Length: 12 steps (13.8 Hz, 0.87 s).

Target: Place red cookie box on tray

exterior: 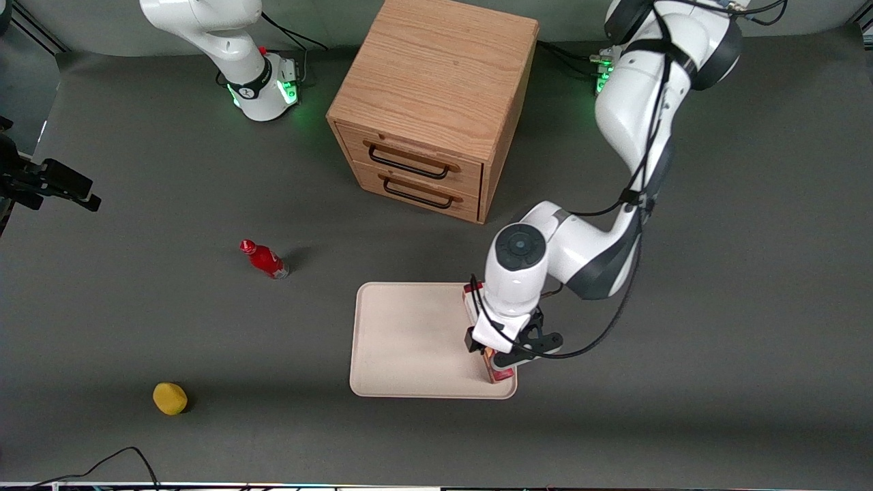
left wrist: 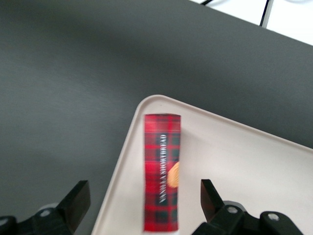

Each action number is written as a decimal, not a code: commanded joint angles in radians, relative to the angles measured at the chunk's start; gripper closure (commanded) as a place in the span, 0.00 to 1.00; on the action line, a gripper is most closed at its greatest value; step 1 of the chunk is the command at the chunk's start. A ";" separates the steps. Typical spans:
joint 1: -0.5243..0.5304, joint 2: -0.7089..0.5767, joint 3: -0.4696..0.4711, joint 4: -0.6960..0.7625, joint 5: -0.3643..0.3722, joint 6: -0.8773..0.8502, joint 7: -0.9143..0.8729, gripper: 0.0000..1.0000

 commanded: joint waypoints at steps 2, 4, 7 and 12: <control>0.058 -0.164 -0.016 -0.067 -0.091 -0.222 0.221 0.00; 0.141 -0.325 -0.014 -0.230 -0.168 -0.247 0.386 0.00; 0.235 -0.534 -0.010 -0.432 -0.182 -0.312 0.536 0.00; 0.383 -0.741 0.000 -0.590 -0.213 -0.399 0.749 0.00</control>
